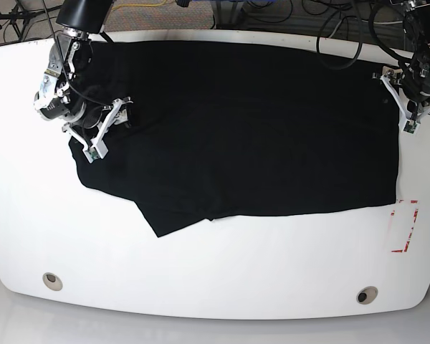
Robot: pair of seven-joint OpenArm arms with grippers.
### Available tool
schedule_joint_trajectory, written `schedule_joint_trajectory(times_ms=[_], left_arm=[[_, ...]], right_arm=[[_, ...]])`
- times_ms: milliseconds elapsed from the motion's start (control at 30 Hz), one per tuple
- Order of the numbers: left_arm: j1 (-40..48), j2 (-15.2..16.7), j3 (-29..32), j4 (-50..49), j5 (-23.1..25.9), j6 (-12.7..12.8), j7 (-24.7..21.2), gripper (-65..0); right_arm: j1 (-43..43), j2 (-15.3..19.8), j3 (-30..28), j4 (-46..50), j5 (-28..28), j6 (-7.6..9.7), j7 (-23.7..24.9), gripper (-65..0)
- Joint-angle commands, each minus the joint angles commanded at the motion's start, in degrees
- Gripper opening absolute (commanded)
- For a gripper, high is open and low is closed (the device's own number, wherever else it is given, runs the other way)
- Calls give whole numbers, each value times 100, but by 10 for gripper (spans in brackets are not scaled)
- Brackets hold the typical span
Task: Fold the T-shirt properly
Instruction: 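Slide the right gripper down the shirt's side toward the hem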
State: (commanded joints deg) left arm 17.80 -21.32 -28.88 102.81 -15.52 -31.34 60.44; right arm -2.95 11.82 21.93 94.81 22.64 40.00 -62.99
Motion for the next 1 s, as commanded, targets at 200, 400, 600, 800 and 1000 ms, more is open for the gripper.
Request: schedule_joint_trajectory(times_ms=[200, 400, 600, 800, 1000], left_arm=[[18, 0, 0, 0, 0, 0, 0, -247], [18, 0, 0, 0, 0, 0, 0, -247], [9, 0, 0, 0, 0, 0, 0, -247], [9, 0, 0, 0, 0, 0, 0, -247], [18, 0, 0, 0, 0, 0, 0, -247]], right_arm=[[9, 0, -18, 9, 0, 0, 0, -626], [123, 9, -26, 9, 0, 0, 0, -631], [193, 9, -18, 26, 0, 0, 0, -634], [343, 9, -9, 18, -9, 0, -18, -614], [343, 141, -9, 0, -18, 0, 0, -298]])
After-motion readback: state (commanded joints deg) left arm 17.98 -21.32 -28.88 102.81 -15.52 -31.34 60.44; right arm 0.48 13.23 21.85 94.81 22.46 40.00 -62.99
